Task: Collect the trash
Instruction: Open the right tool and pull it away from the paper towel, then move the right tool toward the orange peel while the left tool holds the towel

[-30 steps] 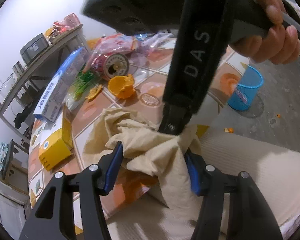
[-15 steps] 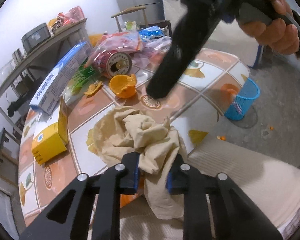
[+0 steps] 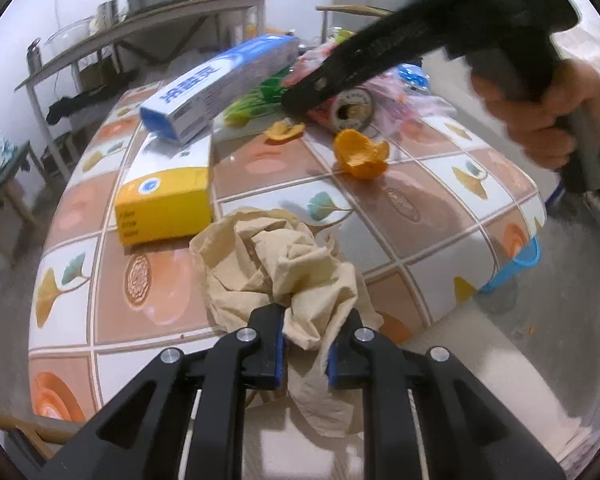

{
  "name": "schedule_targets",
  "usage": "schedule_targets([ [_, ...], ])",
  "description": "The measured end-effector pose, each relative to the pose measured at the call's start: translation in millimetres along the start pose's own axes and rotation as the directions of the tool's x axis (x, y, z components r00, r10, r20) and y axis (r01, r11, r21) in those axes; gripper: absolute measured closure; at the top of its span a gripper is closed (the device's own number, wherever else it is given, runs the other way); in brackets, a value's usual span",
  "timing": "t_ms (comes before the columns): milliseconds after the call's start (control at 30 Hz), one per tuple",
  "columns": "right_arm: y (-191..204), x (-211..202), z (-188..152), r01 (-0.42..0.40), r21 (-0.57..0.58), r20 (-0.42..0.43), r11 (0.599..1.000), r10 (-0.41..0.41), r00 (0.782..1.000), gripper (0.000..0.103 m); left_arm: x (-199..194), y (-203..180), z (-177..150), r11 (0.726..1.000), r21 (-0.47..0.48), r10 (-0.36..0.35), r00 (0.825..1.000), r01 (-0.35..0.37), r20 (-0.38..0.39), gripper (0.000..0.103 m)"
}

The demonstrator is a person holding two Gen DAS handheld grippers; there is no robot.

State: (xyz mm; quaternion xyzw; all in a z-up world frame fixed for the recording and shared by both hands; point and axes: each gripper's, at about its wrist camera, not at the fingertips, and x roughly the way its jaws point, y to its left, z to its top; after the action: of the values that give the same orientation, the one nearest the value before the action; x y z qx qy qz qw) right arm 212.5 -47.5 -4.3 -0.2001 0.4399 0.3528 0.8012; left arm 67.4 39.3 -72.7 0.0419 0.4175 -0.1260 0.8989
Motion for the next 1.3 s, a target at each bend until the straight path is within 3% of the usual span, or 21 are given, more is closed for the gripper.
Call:
schedule_targets([
  [233, -9.8, 56.8, 20.5, 0.133, -0.099, -0.085, 0.986, -0.142, 0.986, 0.088, 1.9, 5.6, 1.7, 1.0, -0.019, -0.007, 1.0, 0.007, 0.003, 0.089],
  [367, -15.5, 77.8, 22.4, 0.144, -0.103, -0.13, 0.984, -0.157, 0.979, 0.096, 2.9, 7.4, 1.5, 0.999, -0.027, -0.016, 1.0, 0.016, 0.004, 0.089],
  [633, -24.4, 79.1, 25.0, 0.138, -0.069, -0.117, 0.988, -0.146, 0.982, 0.103, 1.9, 9.6, -0.3, 0.999, -0.039, -0.024, 1.0, 0.024, 0.008, 0.089],
  [800, -30.3, 55.0, 26.5, 0.121, -0.017, -0.053, 0.993, -0.121, 0.991, 0.103, 2.4, 9.1, 0.2, 0.999, -0.037, -0.019, 1.0, 0.019, 0.008, 0.089],
  [1067, -17.0, -34.8, 10.3, 0.095, 0.02, 0.102, 0.995, -0.097, 0.99, 0.103, 2.4, 10.7, 1.0, 0.998, -0.05, -0.022, 1.0, 0.022, 0.004, 0.089],
  [1167, -5.0, -56.8, -9.9, 0.122, -0.006, 0.113, 0.992, -0.121, 0.986, 0.103, 2.5, 10.5, 1.1, 0.999, -0.048, -0.018, 1.0, 0.018, 0.002, 0.089],
  [1300, -0.9, -41.5, -28.5, 0.154, -0.038, 0.079, 0.987, -0.151, 0.985, 0.103, 3.1, 10.1, 1.7, 0.999, -0.048, -0.015, 1.0, 0.015, 0.0, 0.089],
])
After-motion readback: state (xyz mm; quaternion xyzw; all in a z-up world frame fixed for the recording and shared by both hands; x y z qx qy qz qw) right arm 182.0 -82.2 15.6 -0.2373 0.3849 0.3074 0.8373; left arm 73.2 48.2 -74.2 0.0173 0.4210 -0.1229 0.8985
